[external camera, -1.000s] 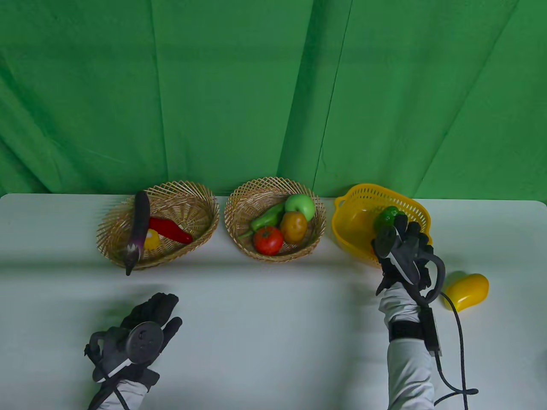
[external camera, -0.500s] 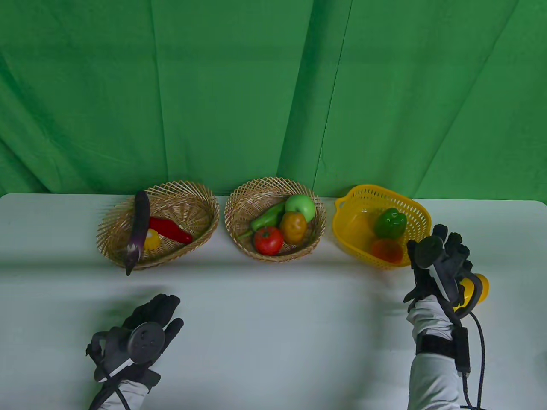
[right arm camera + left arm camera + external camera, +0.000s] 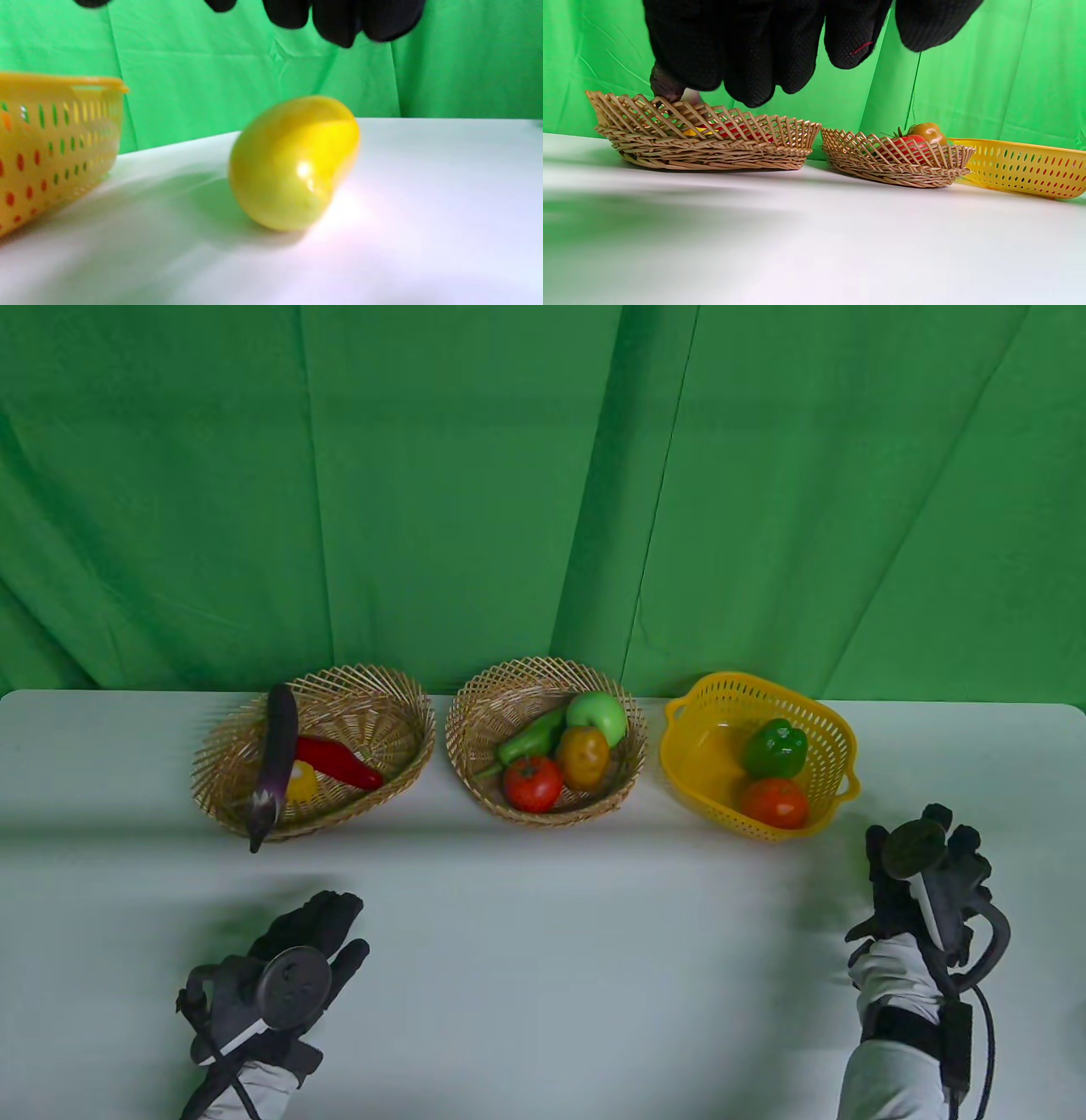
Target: Place 10 objects into 3 containers, with green background
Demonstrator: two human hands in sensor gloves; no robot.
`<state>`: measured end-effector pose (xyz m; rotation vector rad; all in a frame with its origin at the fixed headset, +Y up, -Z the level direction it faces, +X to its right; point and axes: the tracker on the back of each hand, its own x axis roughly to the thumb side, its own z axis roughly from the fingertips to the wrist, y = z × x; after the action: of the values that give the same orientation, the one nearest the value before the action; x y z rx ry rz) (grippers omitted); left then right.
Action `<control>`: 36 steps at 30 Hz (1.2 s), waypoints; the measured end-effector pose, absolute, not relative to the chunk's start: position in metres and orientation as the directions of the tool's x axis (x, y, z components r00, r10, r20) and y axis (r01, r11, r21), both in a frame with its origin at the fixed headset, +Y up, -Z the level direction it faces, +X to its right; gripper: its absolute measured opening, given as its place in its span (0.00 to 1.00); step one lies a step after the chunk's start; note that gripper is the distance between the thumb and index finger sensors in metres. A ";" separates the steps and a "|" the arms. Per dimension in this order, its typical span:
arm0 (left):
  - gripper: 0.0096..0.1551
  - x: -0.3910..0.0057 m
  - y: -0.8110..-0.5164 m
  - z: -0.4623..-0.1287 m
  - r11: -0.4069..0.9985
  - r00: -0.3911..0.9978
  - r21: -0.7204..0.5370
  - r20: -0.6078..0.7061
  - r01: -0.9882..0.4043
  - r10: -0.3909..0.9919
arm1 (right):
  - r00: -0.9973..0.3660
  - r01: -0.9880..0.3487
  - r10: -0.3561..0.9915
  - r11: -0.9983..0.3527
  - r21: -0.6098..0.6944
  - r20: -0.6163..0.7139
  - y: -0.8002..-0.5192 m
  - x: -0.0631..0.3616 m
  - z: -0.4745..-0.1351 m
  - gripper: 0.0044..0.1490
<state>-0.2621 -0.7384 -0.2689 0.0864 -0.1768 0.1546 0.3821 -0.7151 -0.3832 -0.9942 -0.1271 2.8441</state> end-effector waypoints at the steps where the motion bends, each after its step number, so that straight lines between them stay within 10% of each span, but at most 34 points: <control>1: 0.35 -0.262 -0.739 -0.269 0.984 0.973 0.072 0.180 -0.161 0.146 | -0.772 -0.097 0.146 -0.989 -0.112 -0.619 -0.718 0.383 -0.383 0.52; 23: 0.35 -0.261 -0.740 -0.269 0.988 0.976 0.044 0.166 -0.149 0.140 | -0.766 0.022 -0.138 -0.982 0.189 -0.627 -0.766 0.387 -0.399 0.47; 36: 0.35 -0.262 -0.738 -0.269 0.987 0.977 0.048 0.161 -0.150 0.141 | -0.800 -0.089 0.012 -0.991 0.100 -0.599 -0.746 0.382 -0.400 0.45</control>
<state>-0.2623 -0.7379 -0.2692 0.0604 -0.1581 0.1469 0.3823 -0.7460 -0.4001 -0.9725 0.1906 2.9249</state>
